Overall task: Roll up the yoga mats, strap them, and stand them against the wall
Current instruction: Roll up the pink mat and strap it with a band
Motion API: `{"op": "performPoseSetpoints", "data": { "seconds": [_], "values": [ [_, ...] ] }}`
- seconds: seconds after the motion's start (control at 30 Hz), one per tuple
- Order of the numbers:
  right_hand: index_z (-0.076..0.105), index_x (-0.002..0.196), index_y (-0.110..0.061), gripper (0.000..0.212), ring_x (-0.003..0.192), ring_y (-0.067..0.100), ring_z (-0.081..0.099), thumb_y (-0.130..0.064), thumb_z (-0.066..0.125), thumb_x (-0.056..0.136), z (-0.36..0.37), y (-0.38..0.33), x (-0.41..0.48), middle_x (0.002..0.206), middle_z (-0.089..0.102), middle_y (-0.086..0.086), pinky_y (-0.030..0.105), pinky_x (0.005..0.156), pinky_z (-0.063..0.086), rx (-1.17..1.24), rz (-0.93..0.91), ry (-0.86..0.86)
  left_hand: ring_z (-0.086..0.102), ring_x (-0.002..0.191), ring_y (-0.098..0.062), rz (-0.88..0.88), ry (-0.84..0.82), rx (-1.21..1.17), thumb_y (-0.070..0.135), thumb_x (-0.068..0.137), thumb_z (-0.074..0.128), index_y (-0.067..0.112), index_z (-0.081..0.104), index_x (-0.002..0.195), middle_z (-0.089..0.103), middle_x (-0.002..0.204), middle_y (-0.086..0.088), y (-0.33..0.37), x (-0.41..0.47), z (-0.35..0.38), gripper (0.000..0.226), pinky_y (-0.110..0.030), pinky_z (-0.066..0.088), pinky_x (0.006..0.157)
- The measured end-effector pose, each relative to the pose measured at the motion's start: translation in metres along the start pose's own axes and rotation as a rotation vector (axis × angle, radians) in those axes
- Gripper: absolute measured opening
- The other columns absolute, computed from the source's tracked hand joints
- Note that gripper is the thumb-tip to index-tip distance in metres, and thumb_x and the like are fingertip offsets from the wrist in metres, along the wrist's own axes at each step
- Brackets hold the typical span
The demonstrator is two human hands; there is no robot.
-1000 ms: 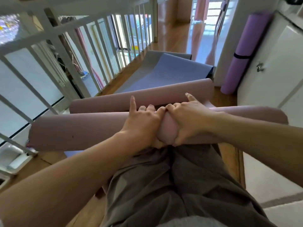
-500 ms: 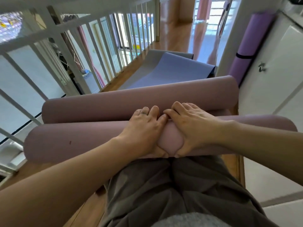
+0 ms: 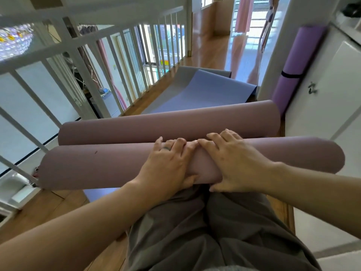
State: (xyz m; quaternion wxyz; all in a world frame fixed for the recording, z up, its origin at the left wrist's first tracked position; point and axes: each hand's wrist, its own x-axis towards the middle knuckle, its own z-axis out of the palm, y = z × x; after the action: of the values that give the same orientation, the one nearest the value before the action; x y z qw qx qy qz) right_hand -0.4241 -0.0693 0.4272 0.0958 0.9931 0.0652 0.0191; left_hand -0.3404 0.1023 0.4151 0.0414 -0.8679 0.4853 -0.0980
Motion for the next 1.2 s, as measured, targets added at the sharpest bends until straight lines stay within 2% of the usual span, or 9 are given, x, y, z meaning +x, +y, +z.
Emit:
{"op": "performPoseSetpoints", "data": {
  "seconds": [0.17,0.23,0.33,0.4,0.5,0.63,0.87,1.0,1.2],
  "values": [
    [0.051,0.125,-0.008,0.103,0.096,0.031,0.06,-0.071,0.076,0.047,0.021,0.002,0.006,0.113,0.057,0.01,0.052,0.102,0.04,0.033,0.031,0.125,0.035,0.134,-0.026,0.003,-0.134,0.024,0.065,0.073,0.062,0.017,0.015,0.147,0.028,0.148,-0.004,-0.009,0.008,0.005,0.1,-0.06,0.019,0.111],
    [0.05,0.125,-0.016,0.09,0.098,0.025,0.058,-0.075,0.066,0.059,0.008,0.007,0.018,0.113,0.056,0.003,0.046,0.104,0.04,0.12,0.055,0.057,0.034,0.132,-0.026,-0.01,-0.135,-0.004,0.065,0.071,0.065,0.018,0.014,0.146,0.029,0.145,-0.002,-0.01,0.019,0.002,0.102,-0.057,0.021,0.112],
    [0.058,0.113,-0.027,0.059,0.09,0.011,0.06,-0.072,0.051,0.076,-0.024,0.029,0.04,0.103,0.062,-0.009,0.032,0.084,0.05,0.359,0.085,-0.004,0.04,0.124,-0.028,0.011,-0.11,-0.019,0.062,0.069,0.066,0.017,0.018,0.144,0.035,0.139,-0.005,-0.009,0.021,0.003,0.099,-0.051,0.032,0.107],
    [0.054,0.124,-0.029,0.054,0.102,0.014,0.059,-0.064,0.055,0.082,-0.031,0.045,0.057,0.113,0.062,-0.006,0.033,0.091,0.047,0.307,0.082,0.023,0.042,0.121,-0.029,0.023,-0.074,-0.009,0.06,0.069,0.066,0.017,0.023,0.143,0.038,0.135,-0.005,-0.006,0.015,0.007,0.096,-0.049,0.035,0.105],
    [0.018,0.15,-0.029,0.089,0.138,0.025,0.029,-0.05,0.068,0.08,-0.014,0.057,0.083,0.15,0.031,0.005,0.046,0.112,0.026,0.082,0.073,0.007,0.041,0.121,-0.029,0.021,-0.042,0.002,0.06,0.07,0.065,0.017,0.022,0.142,0.036,0.136,-0.005,-0.005,0.017,0.011,0.094,-0.049,0.034,0.104],
    [-0.01,0.152,-0.03,0.118,0.147,0.029,0.005,-0.058,0.073,0.071,0.011,0.06,0.116,0.159,0.01,0.008,0.057,0.116,0.007,0.023,0.126,-0.083,0.044,0.118,-0.031,0.016,-0.044,-0.003,0.061,0.067,0.065,0.015,0.028,0.141,0.041,0.133,-0.006,-0.009,0.019,0.014,0.094,-0.049,0.036,0.101],
    [0.018,0.146,-0.023,0.087,0.115,0.031,0.054,-0.039,0.07,0.078,0.027,0.062,0.142,0.137,0.044,0.009,0.052,0.11,0.029,0.007,0.12,0.0,0.036,0.126,-0.029,0.042,-0.07,-0.034,0.062,0.071,0.063,0.018,0.019,0.145,0.032,0.142,-0.005,-0.018,0.026,0.013,0.097,-0.048,0.028,0.11],
    [0.032,0.134,-0.018,0.066,0.097,0.034,0.058,-0.034,0.066,0.08,0.005,0.077,0.148,0.13,0.044,0.01,0.043,0.091,0.041,0.133,0.166,0.193,0.021,0.131,-0.028,0.062,-0.097,-0.033,0.063,0.075,0.059,0.02,0.01,0.145,0.028,0.143,-0.003,-0.024,0.033,0.008,0.096,-0.049,0.015,0.115],
    [0.035,0.119,-0.014,0.043,0.093,0.032,0.059,-0.027,0.061,0.087,-0.005,0.087,0.152,0.106,0.061,0.011,0.037,0.073,0.037,0.178,0.189,0.312,0.043,0.116,-0.035,0.07,-0.054,-0.037,0.063,0.068,0.058,0.014,0.029,0.14,0.041,0.14,-0.012,-0.024,0.036,0.014,0.092,-0.046,0.038,0.103]
  ]
}}
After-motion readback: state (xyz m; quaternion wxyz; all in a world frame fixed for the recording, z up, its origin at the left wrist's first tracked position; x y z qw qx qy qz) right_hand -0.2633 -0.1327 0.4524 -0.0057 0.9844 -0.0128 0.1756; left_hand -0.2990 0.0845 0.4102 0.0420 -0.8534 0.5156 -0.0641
